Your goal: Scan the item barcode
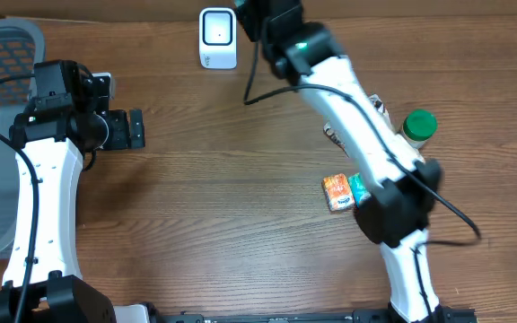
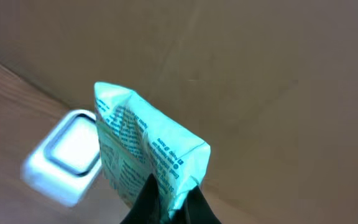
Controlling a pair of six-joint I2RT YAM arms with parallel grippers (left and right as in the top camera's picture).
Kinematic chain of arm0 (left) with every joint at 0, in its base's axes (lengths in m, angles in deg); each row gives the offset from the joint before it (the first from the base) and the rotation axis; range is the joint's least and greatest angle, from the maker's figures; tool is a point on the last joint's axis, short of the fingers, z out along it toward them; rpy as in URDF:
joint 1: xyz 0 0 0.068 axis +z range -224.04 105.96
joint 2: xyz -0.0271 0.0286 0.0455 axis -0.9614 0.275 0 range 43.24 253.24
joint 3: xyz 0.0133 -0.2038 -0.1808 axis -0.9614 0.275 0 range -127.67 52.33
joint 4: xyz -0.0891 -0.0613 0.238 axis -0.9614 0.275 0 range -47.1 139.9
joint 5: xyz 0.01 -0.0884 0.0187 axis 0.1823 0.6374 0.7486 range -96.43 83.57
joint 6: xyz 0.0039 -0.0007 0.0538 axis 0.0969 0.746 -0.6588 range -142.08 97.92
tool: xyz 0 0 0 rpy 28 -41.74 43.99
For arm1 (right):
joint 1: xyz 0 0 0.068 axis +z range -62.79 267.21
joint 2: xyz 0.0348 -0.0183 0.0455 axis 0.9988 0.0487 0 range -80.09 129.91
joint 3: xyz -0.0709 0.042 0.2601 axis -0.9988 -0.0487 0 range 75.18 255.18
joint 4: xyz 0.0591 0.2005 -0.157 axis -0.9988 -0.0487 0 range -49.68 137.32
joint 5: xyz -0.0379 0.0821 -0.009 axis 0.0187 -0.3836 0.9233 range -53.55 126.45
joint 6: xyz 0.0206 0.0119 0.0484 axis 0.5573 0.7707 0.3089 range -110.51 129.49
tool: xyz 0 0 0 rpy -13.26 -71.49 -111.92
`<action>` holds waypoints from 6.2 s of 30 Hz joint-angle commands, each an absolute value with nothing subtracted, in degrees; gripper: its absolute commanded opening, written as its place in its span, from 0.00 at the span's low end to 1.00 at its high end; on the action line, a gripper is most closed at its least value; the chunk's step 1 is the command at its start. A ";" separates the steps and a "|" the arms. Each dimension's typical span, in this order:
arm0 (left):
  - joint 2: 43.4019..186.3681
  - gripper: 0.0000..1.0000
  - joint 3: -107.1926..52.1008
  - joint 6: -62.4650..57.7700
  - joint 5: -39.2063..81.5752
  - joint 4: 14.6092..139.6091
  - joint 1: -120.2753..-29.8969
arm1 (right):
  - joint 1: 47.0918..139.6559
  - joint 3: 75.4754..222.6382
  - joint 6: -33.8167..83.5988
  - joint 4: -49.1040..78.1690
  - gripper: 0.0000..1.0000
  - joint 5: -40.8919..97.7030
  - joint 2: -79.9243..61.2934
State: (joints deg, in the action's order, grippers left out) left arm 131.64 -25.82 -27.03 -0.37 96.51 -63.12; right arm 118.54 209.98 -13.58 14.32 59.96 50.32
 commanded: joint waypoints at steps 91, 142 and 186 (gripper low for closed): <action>131.64 1.00 -26.23 -28.50 0.49 96.46 -63.18 | 101.62 201.00 45.76 -44.65 0.04 41.27 24.70; 131.64 1.00 -26.23 -28.50 0.49 96.46 -63.18 | 99.16 173.46 33.61 -38.98 0.80 34.60 -1.59; 131.64 1.00 -26.23 -28.50 0.49 96.46 -63.18 | 96.44 117.53 19.21 14.19 1.00 36.28 -48.97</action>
State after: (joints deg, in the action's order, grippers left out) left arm 131.64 -25.82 -27.03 -0.39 96.53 -63.12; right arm 96.84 123.60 19.95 11.09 36.02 -43.49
